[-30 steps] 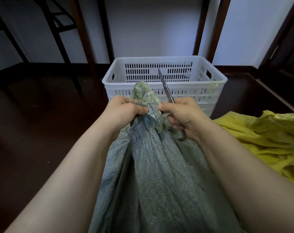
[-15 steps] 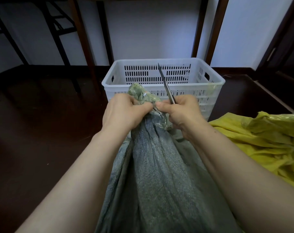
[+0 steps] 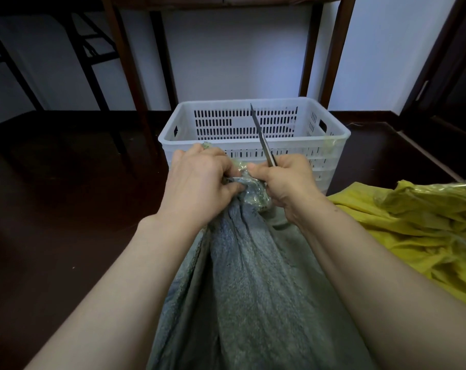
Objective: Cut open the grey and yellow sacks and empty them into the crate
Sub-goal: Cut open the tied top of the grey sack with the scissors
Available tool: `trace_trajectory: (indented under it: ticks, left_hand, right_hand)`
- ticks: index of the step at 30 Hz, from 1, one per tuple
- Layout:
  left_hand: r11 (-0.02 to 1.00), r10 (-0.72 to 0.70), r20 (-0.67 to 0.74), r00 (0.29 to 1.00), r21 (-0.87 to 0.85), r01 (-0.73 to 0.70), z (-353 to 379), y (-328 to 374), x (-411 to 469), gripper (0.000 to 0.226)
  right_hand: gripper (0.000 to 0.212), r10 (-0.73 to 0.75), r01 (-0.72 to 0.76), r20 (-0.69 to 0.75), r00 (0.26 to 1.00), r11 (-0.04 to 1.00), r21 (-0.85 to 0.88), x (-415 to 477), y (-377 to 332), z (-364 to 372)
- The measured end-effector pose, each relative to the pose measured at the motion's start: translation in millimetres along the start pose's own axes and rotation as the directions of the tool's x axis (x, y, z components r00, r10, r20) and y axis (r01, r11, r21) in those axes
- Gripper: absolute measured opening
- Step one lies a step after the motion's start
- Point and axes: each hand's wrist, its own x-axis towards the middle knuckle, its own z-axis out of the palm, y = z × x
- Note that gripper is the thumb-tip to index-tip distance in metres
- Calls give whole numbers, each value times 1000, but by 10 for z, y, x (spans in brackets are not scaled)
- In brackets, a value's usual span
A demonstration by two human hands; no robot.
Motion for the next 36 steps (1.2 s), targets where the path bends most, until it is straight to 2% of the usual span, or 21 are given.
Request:
trace_trajectory:
  ticks: [4, 6, 9, 12, 16, 19, 23, 28, 31, 34, 36]
  left_hand:
    - [977, -10, 257, 966, -201, 64, -37, -83, 13, 18]
    - [965, -63, 303, 951, -224, 135, -20, -115, -20, 13]
    - [963, -183, 285, 941, -142, 230, 36, -176, -45, 14]
    - [957, -217, 282, 935, -127, 260, 59, -225, -43, 15]
    - [934, -258, 313, 914, -161, 319, 66, -240, -41, 12]
    - [922, -282, 297, 912, -177, 343, 68, -240, -39, 11]
    - [859, -335, 322, 885, -281, 427, 92, -245, -68, 13]
    - [819, -320, 317, 893, -381, 429, 109, -184, -56, 30]
    - [790, -336, 311, 889, -420, 446, 144, -149, -38, 12]
    - [803, -292, 305, 907, -436, 406, 175, -156, -57, 19]
    - [834, -251, 285, 925, -422, 356, 180, -170, -71, 14]
  right_hand:
    - [20, 61, -58, 38, 997, 995, -78, -27, 50, 10]
    - [20, 113, -106, 91, 989, 992, -71, -44, 33, -20]
    - [32, 229, -236, 193, 954, 972, 16, -21, -35, -100]
    - [30, 298, -344, 258, 919, 925, 159, 6, -41, -143]
    - [16, 278, -337, 284, 918, 923, 186, 5, 24, -152]
    - [10, 228, -310, 294, 928, 910, 274, 26, 67, -175]
    - [10, 216, -312, 293, 932, 887, 339, 65, 124, -206]
    - [15, 188, -238, 210, 959, 940, 246, 75, 165, -219]
    - [23, 207, -236, 149, 967, 949, 208, 62, 159, -206]
    - [28, 239, -258, 136, 961, 955, 145, 43, 123, -208]
    - [31, 251, -260, 123, 960, 963, 68, 26, 87, -209]
